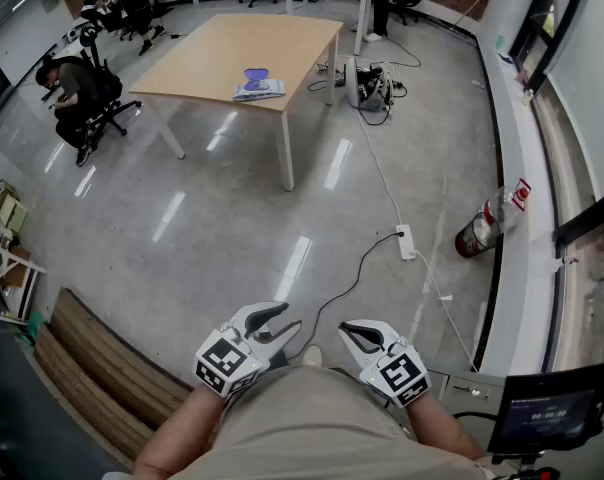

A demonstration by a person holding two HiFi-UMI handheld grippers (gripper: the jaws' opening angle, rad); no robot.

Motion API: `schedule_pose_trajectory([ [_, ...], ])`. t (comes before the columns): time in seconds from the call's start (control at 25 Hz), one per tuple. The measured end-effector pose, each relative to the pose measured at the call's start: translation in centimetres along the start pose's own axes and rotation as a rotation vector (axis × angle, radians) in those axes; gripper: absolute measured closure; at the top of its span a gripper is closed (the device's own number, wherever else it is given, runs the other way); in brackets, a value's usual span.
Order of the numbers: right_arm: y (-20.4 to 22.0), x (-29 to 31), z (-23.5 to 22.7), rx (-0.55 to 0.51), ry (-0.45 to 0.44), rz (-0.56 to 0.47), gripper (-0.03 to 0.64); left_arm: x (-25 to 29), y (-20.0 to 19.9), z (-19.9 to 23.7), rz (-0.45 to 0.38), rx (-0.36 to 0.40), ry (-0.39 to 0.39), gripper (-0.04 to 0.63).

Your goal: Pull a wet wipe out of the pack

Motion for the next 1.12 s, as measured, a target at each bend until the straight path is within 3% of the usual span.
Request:
schedule_pose_trajectory([
  [0.64, 0.9, 0.3, -1.8, 0.026, 0.031, -0.006, 0.606, 2.3, -1.0, 0.3, 0.004, 0.051, 0.032, 0.438],
  [0.76, 0.5, 0.7, -1.7, 0.024, 0.014, -0.008, 0.606, 1.4, -1.2, 0.2, -0.015, 0.039, 0.035, 0.591],
  [1.12, 2.3, 1.6, -4.6, 0.04, -0.008, 0.002, 0.611, 3.3, -1.5, 1.5, -0.005, -0.032, 0.02, 0.591],
])
Point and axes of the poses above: the fingertips, and each gripper's own axes: x forward along the fingers, z to its left, y out of its underside, the point moved 8 cm from there along -x, backward along the fingers, and after that the axes turned 15 degrees about -x, right-handed, at the moved point
